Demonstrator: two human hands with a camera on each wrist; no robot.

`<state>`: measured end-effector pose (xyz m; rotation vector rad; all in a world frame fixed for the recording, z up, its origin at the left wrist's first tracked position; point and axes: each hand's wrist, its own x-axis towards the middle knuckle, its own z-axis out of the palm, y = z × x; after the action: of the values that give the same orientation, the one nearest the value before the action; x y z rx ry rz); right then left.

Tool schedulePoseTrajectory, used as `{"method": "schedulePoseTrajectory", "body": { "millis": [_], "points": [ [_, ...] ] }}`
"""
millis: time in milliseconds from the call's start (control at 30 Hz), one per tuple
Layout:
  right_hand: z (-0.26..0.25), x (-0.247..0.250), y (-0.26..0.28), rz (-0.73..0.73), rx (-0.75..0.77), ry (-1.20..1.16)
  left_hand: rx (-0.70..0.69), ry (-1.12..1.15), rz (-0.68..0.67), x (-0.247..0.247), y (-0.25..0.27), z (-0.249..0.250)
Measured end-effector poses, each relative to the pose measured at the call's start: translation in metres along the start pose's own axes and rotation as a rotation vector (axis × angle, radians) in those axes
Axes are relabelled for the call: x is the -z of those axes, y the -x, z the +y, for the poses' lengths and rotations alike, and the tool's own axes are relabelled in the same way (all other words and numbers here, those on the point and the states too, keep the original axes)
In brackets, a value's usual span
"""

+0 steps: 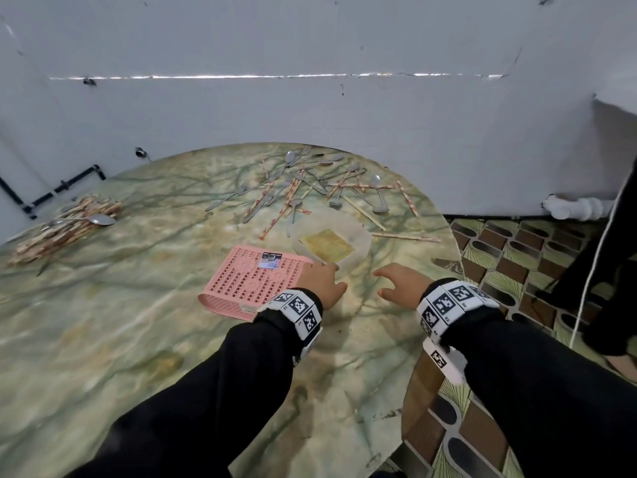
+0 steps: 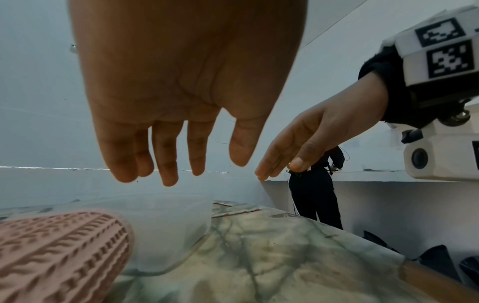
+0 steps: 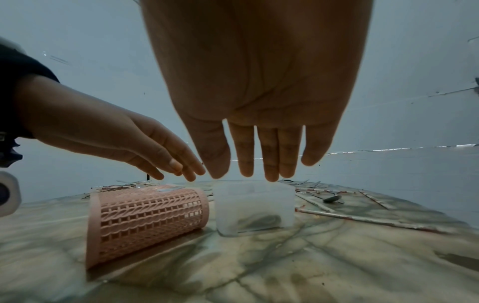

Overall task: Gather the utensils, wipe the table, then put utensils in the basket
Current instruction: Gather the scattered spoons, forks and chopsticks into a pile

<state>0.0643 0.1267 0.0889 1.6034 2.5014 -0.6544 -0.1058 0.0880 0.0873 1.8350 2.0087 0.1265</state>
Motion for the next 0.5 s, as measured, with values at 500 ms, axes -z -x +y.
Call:
{"method": "schedulePoseTrajectory", "body": {
  "millis": [500],
  "points": [
    [0.087, 0.031, -0.075, -0.083, 0.054, 0.025, 0.050, 0.146, 0.008, -0.028, -0.096, 0.075]
  ]
}}
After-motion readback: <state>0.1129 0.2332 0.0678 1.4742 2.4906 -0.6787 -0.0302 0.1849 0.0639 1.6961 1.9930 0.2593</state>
